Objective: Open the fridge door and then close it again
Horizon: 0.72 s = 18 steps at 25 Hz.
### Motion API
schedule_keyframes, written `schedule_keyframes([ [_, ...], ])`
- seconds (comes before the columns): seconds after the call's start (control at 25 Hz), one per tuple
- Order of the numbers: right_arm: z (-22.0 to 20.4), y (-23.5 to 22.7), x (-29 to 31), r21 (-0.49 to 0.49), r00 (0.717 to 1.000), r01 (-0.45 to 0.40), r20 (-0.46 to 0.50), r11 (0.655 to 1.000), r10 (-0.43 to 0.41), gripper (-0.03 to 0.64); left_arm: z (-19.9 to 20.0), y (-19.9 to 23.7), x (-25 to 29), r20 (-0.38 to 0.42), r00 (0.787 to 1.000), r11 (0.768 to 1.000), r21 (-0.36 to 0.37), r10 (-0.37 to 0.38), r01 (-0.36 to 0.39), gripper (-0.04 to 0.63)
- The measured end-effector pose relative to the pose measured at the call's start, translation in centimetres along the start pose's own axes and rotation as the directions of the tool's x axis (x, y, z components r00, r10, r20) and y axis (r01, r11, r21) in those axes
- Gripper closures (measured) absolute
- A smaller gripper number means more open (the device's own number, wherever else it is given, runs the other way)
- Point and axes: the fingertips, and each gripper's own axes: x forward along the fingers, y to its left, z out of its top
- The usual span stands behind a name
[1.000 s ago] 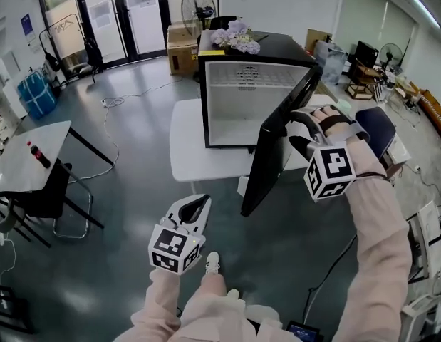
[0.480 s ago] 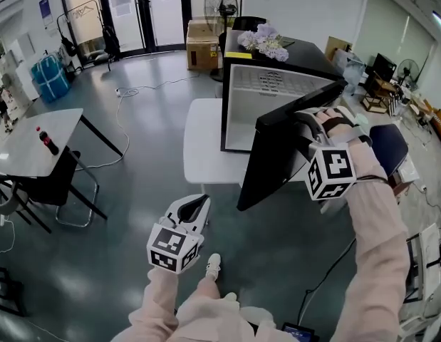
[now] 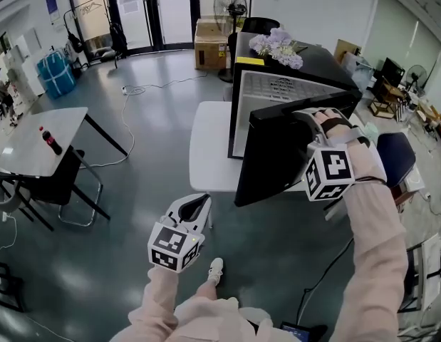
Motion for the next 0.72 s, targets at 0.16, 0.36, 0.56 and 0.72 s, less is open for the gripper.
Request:
schedule_keyframes([
  [0.16,0.2,-0.9,1.8,0.001,1.000,-0.003,0.004,1.000,0.003,0.393,0.3,1.4,0.9,0.001,1.000,1.000,0.000,0.013,-0.013,0.584],
  [0.36,0.0,-1.8,4.0,0.010,1.000,0.003,0.014,1.000,-0.003,0.388,0.4,3.2,2.2,-0.001,1.000,1.000,-0.005,0.026,-0.026,0.584],
  [0.56,0.0,-2.7,6.0,0.016,1.000,0.008,0.023,1.000,-0.008,0.382,0.6,5.4,3.6,0.001,0.999,0.999,-0.015,0.043,-0.043,0.584],
  [0.72,-0.2,-3.4,7.6,0.022,1.000,0.008,0.023,1.000,-0.008,0.382,1.1,6.7,5.3,0.011,0.999,0.999,-0.018,0.040,-0.040,0.584],
])
